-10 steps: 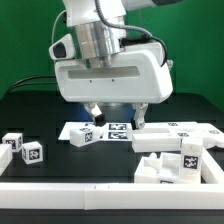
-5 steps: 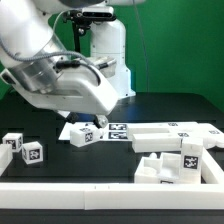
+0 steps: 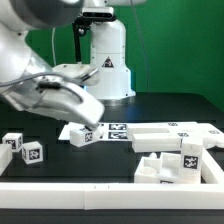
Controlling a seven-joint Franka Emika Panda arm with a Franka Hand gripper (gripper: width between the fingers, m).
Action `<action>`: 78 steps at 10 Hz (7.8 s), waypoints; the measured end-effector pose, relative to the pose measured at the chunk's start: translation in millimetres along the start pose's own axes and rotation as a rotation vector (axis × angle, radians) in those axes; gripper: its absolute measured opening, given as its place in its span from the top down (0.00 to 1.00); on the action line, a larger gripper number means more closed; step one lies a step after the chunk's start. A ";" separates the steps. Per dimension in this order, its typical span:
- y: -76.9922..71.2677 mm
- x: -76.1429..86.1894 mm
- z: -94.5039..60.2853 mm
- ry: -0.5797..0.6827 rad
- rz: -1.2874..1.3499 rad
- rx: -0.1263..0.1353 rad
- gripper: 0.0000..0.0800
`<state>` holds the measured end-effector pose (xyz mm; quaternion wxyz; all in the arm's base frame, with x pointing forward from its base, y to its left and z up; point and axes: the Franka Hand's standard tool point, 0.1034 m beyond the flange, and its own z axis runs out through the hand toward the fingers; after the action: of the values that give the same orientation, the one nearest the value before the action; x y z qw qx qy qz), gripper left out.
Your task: Assemble chair
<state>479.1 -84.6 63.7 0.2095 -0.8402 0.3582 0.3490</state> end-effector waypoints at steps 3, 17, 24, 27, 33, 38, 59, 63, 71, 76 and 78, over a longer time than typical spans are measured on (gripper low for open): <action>37.0 -2.6 19.6 -0.031 0.089 0.026 0.19; 77.0 -9.3 73.1 -0.145 0.205 0.074 0.22; 22.1 -35.7 13.4 -0.034 0.145 0.067 0.65; 3.9 -34.7 3.8 0.186 0.086 0.011 0.64; -93.0 -78.7 -19.7 0.538 -0.065 -0.057 0.64; -122.0 -82.5 -9.4 0.862 -0.158 -0.018 0.64; -155.5 -27.4 21.9 1.215 -0.515 -0.169 0.64; -156.4 -24.9 26.3 1.255 -0.523 -0.151 0.64; -158.2 -25.5 19.1 1.212 -0.508 -0.167 0.21; -153.9 -23.1 1.6 0.844 -0.362 -0.235 0.19; -160.1 -26.1 6.5 0.825 -0.335 -0.186 0.19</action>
Offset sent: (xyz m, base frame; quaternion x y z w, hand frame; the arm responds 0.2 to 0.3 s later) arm 0.0000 0.0000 0.0000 0.0000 0.0000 0.0000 1.0000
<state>583.0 36.2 94.9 0.0263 -0.9706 0.2380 -0.0230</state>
